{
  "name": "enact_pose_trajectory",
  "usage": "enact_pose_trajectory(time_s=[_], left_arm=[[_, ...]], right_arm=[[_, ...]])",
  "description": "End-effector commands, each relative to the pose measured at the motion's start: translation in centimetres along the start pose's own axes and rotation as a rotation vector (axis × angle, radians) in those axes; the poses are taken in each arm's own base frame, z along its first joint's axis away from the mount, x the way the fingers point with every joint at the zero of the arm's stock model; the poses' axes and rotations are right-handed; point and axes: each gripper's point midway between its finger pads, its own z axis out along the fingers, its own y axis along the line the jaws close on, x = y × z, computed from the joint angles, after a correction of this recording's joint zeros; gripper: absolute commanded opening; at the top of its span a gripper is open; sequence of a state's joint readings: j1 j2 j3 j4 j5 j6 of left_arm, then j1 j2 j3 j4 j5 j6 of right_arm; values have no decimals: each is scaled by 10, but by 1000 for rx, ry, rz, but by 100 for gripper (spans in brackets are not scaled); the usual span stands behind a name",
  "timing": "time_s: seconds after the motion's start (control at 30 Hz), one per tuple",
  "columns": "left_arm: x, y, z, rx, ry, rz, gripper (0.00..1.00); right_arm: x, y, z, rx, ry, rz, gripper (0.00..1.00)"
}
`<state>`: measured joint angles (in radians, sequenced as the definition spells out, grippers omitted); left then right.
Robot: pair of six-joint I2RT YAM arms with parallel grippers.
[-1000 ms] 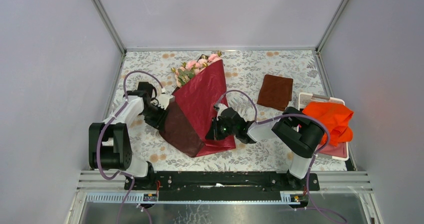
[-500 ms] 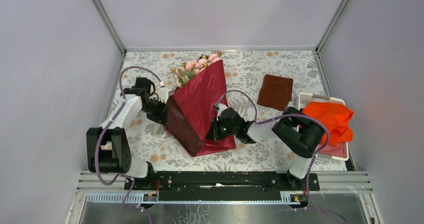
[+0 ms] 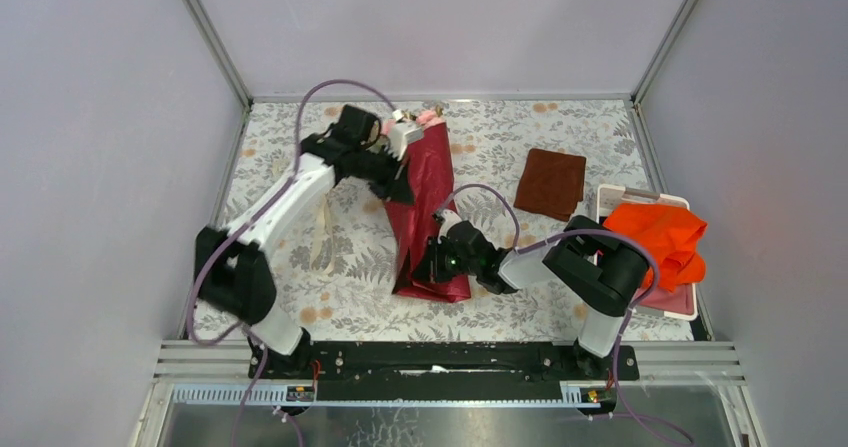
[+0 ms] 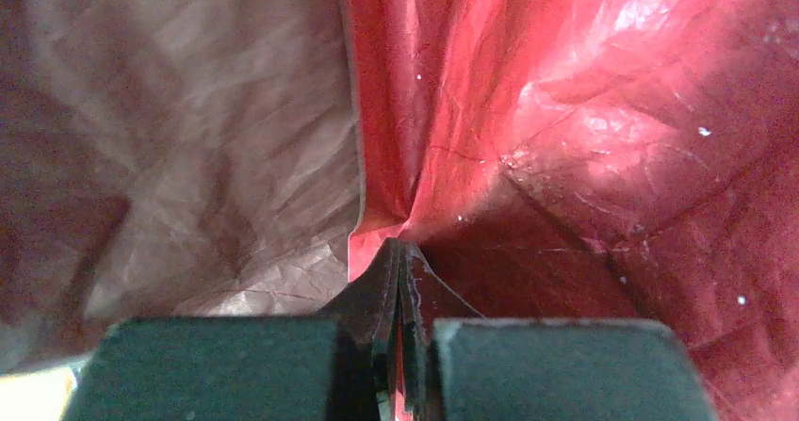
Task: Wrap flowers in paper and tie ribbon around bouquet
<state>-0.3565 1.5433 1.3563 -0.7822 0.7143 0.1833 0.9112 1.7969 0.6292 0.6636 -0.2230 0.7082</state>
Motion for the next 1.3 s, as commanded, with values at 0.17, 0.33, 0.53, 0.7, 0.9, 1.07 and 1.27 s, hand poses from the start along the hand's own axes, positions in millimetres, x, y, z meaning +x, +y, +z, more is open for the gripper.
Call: enact_pose_trajectory(time_s=[0.17, 0.33, 0.53, 0.7, 0.9, 1.07, 1.27], left_arm=[[-40, 57, 140, -103, 82, -37, 0], [-10, 89, 175, -167, 170, -40, 0], [33, 110, 194, -224, 274, -18, 0], [42, 112, 196, -226, 293, -17, 0], [32, 100, 190, -207, 269, -2, 0], [10, 78, 183, -187, 220, 34, 0], [-34, 31, 167, -105, 114, 69, 0]], right_arm=[[29, -13, -17, 83, 14, 6, 2], [10, 6, -39, 112, -74, -26, 3], [12, -10, -74, 271, -59, 41, 5], [16, -47, -120, 490, -74, 37, 13], [10, -66, -128, 428, -73, 73, 44], [21, -56, -97, 291, 39, 68, 32], [44, -59, -79, 233, 105, 134, 12]])
